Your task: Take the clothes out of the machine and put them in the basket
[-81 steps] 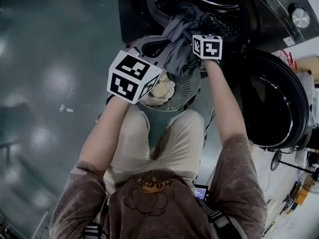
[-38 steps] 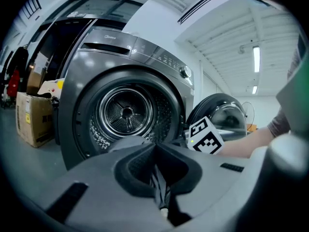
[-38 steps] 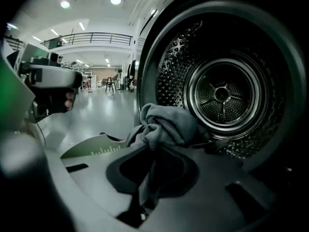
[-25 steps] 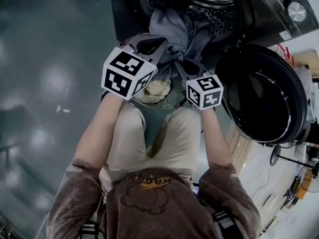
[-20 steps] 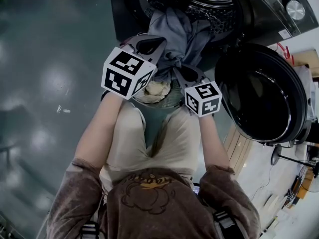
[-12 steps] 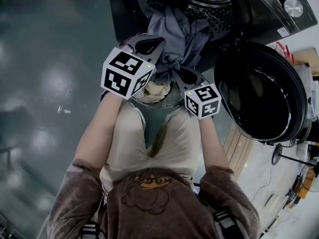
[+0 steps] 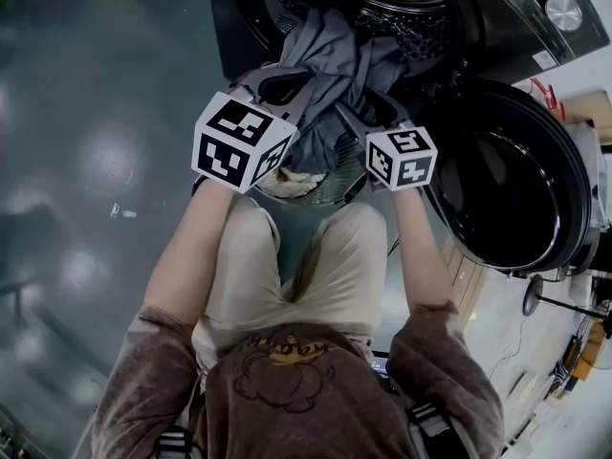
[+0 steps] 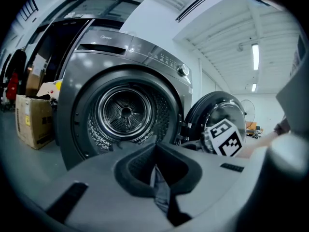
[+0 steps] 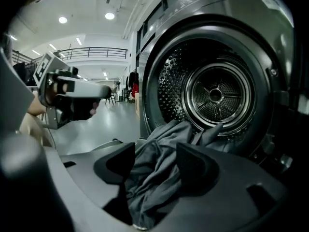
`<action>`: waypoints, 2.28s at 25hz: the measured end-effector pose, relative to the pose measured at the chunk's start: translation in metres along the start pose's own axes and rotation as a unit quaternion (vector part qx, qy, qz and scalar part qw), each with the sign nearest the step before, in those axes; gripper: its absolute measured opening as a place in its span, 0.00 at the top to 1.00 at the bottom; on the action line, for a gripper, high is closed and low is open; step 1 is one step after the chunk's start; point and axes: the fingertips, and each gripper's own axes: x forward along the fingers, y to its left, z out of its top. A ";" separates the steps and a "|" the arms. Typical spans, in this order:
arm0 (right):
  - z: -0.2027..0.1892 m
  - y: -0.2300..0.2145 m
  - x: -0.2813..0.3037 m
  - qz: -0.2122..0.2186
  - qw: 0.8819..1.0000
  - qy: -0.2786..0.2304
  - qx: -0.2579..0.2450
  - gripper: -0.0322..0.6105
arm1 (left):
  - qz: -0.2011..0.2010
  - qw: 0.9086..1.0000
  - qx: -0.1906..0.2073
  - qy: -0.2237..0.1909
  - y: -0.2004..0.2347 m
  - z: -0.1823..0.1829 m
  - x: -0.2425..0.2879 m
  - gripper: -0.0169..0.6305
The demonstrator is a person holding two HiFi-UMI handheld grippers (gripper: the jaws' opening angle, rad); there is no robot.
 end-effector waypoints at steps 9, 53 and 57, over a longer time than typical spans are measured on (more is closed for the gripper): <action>0.026 -0.072 0.073 -0.055 0.998 0.034 -0.013 0.41 | -0.001 1.000 0.002 -0.001 0.000 0.000 -0.006 0.96; -0.046 0.077 -0.001 0.124 0.988 0.084 -0.023 0.86 | 0.005 1.000 -0.007 -0.002 0.007 0.000 -0.005 0.96; -0.059 0.093 -0.012 0.145 0.985 0.085 -0.025 0.82 | 0.003 1.000 -0.003 0.001 0.004 0.000 -0.004 0.96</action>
